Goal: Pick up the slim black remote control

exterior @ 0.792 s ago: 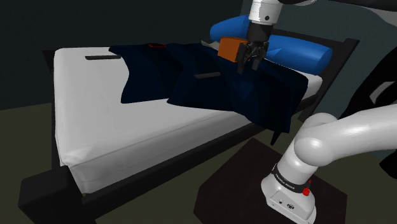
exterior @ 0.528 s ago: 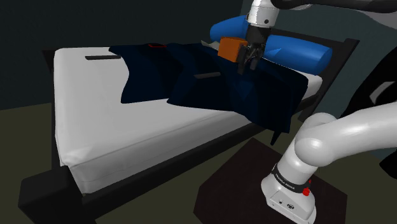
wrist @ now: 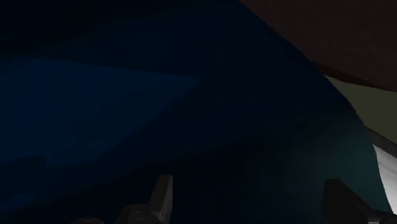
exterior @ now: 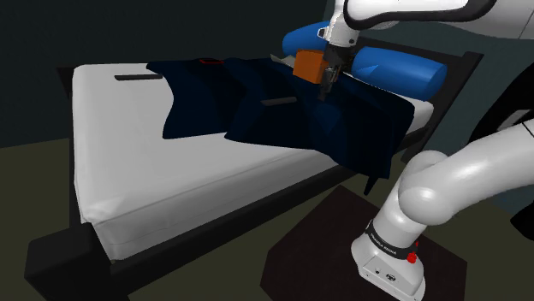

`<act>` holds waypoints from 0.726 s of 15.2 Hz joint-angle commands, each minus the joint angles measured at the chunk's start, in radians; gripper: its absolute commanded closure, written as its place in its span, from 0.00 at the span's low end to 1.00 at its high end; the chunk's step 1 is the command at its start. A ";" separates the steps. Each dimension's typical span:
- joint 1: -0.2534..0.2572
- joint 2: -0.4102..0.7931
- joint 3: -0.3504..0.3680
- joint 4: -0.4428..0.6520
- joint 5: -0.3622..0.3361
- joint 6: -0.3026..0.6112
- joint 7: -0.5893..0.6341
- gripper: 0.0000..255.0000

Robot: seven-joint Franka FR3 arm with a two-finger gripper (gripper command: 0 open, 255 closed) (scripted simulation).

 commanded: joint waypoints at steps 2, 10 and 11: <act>0.029 0.085 -0.071 0.046 -0.017 0.057 -0.178 0.00; 0.112 0.380 -0.228 0.237 0.048 0.188 -0.643 0.00; 0.120 0.421 -0.241 0.267 0.066 0.199 -0.702 0.00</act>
